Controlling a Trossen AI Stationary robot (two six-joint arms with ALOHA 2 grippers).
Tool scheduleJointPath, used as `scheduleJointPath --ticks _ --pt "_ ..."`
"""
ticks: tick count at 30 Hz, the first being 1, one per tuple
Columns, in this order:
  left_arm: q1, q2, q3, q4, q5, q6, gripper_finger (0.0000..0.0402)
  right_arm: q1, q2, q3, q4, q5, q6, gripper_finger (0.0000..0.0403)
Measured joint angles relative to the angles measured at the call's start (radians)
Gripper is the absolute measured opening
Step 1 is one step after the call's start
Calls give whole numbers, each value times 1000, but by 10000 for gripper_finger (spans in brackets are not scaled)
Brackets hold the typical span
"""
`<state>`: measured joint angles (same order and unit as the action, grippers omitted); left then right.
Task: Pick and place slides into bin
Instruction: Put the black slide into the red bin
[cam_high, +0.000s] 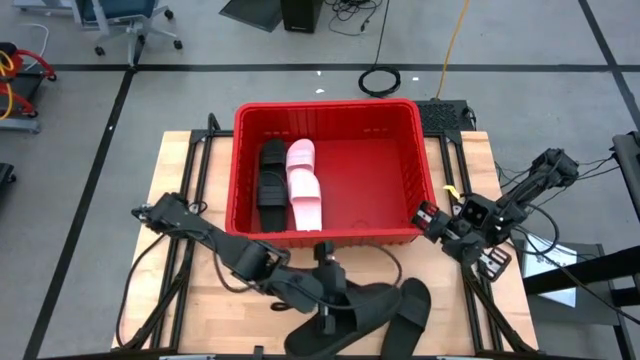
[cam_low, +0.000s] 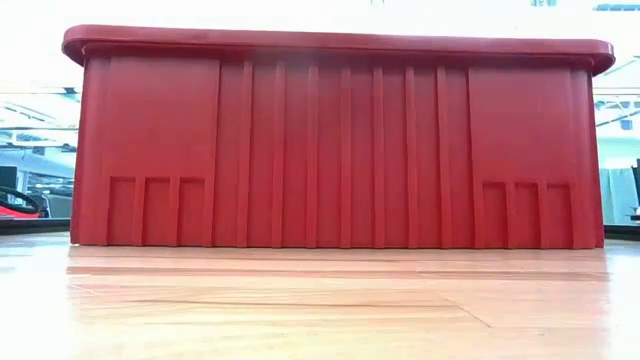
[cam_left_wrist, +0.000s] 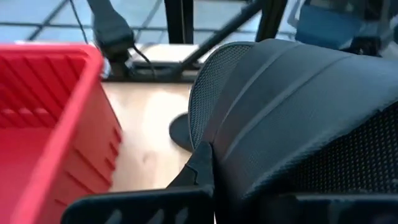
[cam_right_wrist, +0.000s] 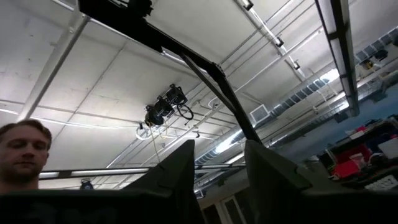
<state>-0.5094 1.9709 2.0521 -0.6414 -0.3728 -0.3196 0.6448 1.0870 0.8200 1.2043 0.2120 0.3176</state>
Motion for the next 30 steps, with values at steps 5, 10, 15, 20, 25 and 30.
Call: scheduleJointPath --ticks 5,10,15,20,25,30 --pt "3 -73 0 9 -69 52 3 -38 0 0 4 5 -19 130" --pt "10 -154 0 15 -144 137 6 -82 0 0 4 56 -17 130" --pt "33 -226 0 8 -203 249 5 -136 0 0 9 80 -23 130" --pt "72 -288 0 -2 -260 368 8 -212 0 0 15 80 -23 130" --pt "139 -324 0 -36 -305 475 4 -303 -1 0 15 110 -14 130" --pt "213 -330 0 -71 -382 570 14 -382 -1 0 15 136 -15 130"
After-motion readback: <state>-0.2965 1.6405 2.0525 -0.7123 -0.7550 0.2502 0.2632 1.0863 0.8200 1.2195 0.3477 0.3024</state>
